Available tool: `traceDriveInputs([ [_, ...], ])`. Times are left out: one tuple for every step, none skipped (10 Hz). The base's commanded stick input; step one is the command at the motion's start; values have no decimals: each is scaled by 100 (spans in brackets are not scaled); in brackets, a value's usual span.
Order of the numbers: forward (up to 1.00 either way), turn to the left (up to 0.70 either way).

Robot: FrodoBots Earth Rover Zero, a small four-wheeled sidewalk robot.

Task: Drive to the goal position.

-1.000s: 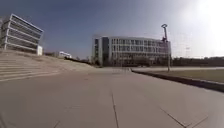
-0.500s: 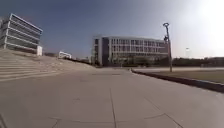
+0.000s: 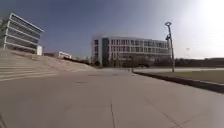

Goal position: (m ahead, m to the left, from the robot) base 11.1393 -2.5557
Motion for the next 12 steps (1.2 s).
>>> traceDriveInputs([
  [70, 0],
  [70, 0],
  [70, 0],
  [70, 0],
  [70, 0],
  [70, 0],
  [70, 0],
  [70, 0],
  [70, 0],
  [70, 0],
  [70, 0],
  [70, 0],
])
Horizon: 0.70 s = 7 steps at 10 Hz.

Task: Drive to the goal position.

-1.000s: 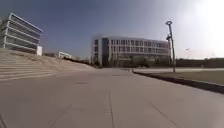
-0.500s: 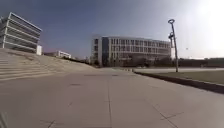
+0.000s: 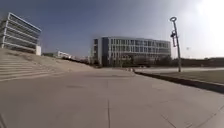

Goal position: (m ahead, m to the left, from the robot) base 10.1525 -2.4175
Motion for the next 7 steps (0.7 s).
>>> traceDriveInputs([
  [70, 0],
  [70, 0],
  [70, 0],
  [70, 0],
  [70, 0],
  [70, 0],
  [70, 0],
])
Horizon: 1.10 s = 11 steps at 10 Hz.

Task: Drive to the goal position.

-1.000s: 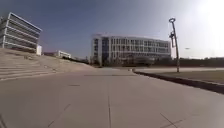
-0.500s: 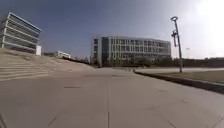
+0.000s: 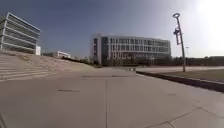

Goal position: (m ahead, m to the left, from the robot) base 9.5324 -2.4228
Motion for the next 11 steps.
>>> traceDriveInputs([
  [70, 0],
  [70, 0],
  [70, 0],
  [70, 0],
  [70, 0],
  [70, 0],
  [70, 0],
  [70, 0],
  [70, 0],
  [70, 0],
  [70, 0],
])
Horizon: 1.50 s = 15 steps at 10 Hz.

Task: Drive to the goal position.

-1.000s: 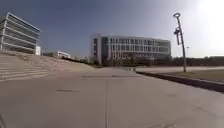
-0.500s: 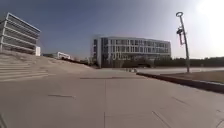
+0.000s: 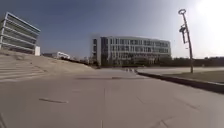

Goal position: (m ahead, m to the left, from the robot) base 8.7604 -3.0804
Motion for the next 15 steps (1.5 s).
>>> traceDriveInputs([
  [70, 0],
  [70, 0],
  [70, 0],
  [70, 0],
  [70, 0],
  [70, 0],
  [70, 0],
  [70, 0],
  [70, 0],
  [70, 0],
  [70, 0],
  [70, 0],
  [70, 0],
  [70, 0],
  [70, 0],
])
